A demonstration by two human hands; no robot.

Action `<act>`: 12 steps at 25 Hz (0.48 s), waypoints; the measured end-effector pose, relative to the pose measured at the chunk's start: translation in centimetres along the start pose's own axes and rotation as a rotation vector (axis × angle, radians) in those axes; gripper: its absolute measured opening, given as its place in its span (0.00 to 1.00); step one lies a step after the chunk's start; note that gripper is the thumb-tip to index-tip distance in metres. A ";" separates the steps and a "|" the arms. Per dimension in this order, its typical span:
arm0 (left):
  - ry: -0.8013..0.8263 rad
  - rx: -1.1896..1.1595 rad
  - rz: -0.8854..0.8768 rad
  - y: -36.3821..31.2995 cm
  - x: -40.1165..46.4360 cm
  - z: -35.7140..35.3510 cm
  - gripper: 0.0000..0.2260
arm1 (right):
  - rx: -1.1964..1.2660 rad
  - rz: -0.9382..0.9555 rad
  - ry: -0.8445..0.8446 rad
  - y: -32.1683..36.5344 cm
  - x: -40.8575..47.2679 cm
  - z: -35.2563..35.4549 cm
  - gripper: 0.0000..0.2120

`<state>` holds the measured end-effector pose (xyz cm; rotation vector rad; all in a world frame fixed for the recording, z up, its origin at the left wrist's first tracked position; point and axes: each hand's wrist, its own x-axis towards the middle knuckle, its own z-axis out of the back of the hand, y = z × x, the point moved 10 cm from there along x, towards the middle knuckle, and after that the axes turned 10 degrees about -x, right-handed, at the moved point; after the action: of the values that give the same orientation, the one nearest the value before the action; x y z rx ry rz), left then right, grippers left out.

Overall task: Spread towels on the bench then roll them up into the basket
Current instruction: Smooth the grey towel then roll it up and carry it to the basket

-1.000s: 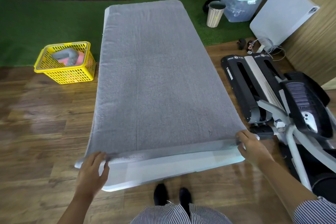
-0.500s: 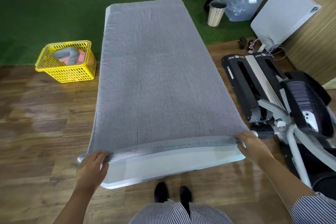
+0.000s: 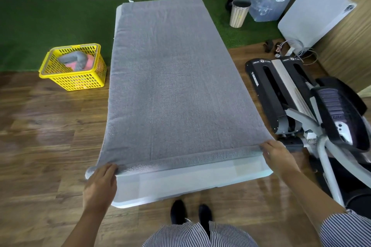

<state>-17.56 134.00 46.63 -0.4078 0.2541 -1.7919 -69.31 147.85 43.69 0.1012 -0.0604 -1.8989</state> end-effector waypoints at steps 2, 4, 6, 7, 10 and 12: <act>0.036 0.000 -0.014 0.3 0.0 -0.8 0.18 | 0.039 -0.042 0.045 -0.3 -0.1 -0.3 0.11; 0.086 0.019 -0.051 0.2 0.2 -1.5 0.21 | 0.055 -0.068 0.102 -0.3 0.0 -0.5 0.15; 0.097 0.034 -0.068 -0.2 0.7 -1.4 0.20 | 0.045 -0.061 0.133 -0.1 0.3 -0.7 0.16; 0.091 0.040 -0.067 -0.4 0.8 -1.2 0.18 | 0.039 -0.059 0.133 -0.2 0.4 -0.7 0.16; 0.074 0.087 -0.055 -0.5 0.7 -0.9 0.17 | 0.022 -0.051 0.141 -0.6 0.6 -0.9 0.11; 0.088 0.110 -0.054 -0.1 0.8 -1.1 0.17 | 0.006 -0.034 0.146 -0.7 0.7 -1.1 0.08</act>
<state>-18.31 133.18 45.80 -0.2599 0.2061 -1.8700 -70.13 147.45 42.51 0.2456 0.0353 -1.9198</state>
